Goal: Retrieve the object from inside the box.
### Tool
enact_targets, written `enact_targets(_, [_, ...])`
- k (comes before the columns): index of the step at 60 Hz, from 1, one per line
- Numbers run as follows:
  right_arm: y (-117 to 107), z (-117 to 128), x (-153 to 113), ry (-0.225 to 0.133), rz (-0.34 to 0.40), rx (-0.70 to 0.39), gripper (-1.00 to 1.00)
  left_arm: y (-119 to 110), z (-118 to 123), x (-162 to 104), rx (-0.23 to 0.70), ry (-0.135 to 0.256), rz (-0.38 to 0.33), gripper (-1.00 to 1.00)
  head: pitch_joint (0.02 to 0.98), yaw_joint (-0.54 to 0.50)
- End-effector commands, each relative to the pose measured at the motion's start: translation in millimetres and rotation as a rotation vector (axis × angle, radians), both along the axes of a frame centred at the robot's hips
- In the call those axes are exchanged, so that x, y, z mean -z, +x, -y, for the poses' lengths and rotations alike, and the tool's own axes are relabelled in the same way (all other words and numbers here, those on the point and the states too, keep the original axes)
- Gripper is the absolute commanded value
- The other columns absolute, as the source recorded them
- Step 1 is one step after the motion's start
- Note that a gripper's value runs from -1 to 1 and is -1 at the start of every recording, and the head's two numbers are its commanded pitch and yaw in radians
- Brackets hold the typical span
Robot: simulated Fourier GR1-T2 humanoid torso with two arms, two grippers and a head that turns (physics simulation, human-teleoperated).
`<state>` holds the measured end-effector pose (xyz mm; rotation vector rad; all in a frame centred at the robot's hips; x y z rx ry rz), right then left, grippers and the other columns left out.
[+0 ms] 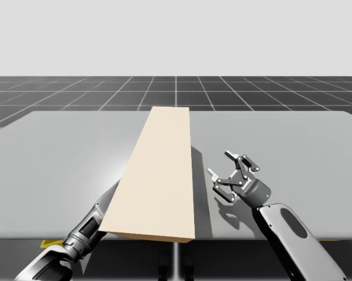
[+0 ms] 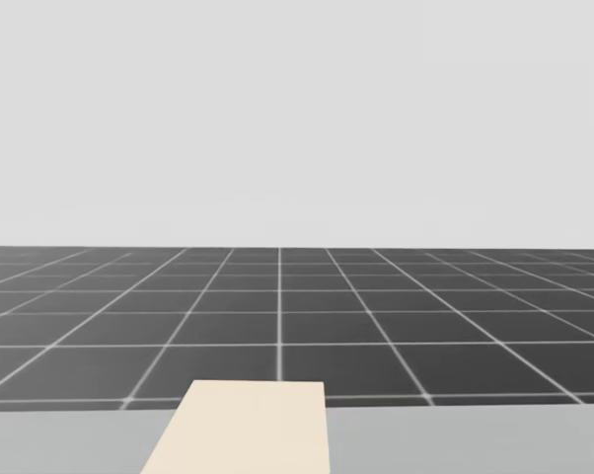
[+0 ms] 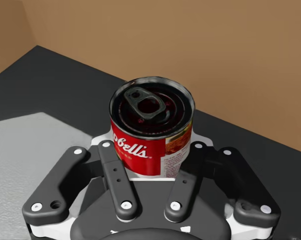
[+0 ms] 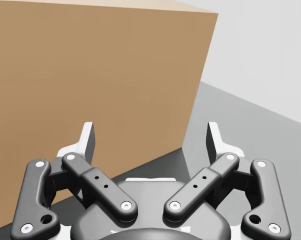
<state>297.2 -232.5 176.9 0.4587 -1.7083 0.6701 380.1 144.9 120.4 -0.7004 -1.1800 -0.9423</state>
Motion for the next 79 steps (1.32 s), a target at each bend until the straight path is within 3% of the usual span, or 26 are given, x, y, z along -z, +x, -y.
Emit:
enact_targets(1, [-1,0,1,-0.001,-0.005,-0.005,-1.00,-3,-24,-5,0.027,0.011,-0.006,1.00,0.118,-0.03])
enact_targets(18, [-2,0,1,-0.006,-0.010,-0.011,-1.00,-20,-103,-35,-0.086,0.012,0.064,1.00,0.104,-0.03])
enact_targets(31, [-4,2,-1,-0.006,-0.039,-0.011,-1.00,-31,-140,-62,-0.143,0.019,0.124,1.00,0.097,-0.02])
enact_targets(50, [-4,5,-2,-0.010,-0.081,-0.015,-1.00,-20,-166,-119,-0.209,0.028,0.223,1.00,0.090,-0.03])
enact_targets(63, [-3,7,-4,-0.003,-0.108,-0.028,-1.00,-4,-176,-169,-0.272,0.005,0.297,1.00,0.085,-0.03])
enact_targets(70, [-3,7,-4,-0.004,-0.103,-0.031,-1.00,8,-177,-210,-0.305,0.026,0.362,1.00,0.083,-0.03])
enact_targets(79, [-3,7,-4,0.001,-0.097,-0.030,-1.00,16,-172,-257,-0.334,0.023,0.434,1.00,0.084,-0.03])
